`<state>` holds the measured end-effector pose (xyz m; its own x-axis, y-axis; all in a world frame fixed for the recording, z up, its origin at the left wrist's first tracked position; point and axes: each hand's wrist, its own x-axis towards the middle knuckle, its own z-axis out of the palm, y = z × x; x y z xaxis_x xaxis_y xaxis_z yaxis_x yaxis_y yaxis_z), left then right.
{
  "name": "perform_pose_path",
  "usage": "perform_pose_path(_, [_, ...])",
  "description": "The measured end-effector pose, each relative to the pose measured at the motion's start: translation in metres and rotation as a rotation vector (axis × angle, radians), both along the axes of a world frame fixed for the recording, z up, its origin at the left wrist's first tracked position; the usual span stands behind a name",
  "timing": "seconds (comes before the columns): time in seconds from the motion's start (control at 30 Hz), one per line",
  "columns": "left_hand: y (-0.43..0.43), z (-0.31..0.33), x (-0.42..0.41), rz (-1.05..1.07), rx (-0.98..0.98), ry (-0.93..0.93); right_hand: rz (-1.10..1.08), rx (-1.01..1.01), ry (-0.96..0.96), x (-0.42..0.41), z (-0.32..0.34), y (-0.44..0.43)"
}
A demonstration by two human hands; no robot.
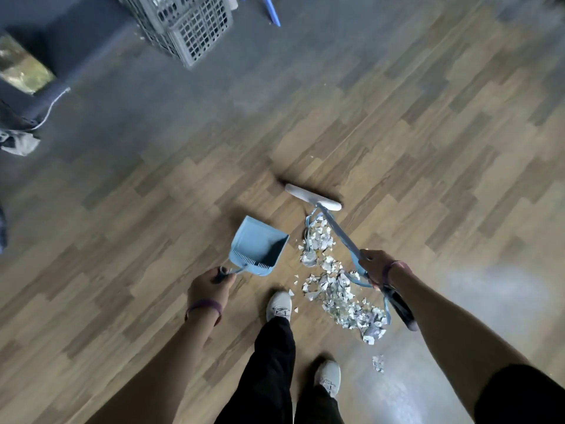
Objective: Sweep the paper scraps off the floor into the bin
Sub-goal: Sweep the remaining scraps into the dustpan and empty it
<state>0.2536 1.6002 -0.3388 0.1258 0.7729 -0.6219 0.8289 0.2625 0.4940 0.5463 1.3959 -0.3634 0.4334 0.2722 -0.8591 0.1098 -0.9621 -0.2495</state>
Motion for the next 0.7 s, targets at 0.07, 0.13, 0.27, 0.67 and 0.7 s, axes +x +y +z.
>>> perform_pose_path(0.07, [0.001, -0.001, 0.005, -0.043, 0.021, 0.007, 0.068, -0.064, 0.004, -0.004, -0.012, -0.021])
perform_pose_path(0.13, [0.002, -0.004, 0.006, -0.056, 0.002, 0.018, 0.175, -0.159, -0.024, -0.01, -0.016, -0.047])
perform_pose_path(0.27, [0.001, -0.004, 0.013, -0.094, 0.003, 0.053, 0.201, -0.248, -0.014, -0.029, -0.007, -0.097])
perform_pose_path(0.67, [-0.056, 0.015, 0.011, -0.297, 0.062, 0.137, 0.045, -0.345, 0.078, -0.151, 0.047, -0.279])
perform_pose_path(0.7, [-0.065, 0.015, 0.007, -0.301, 0.065, 0.131, 0.03, -0.323, 0.082, -0.162, 0.054, -0.289])
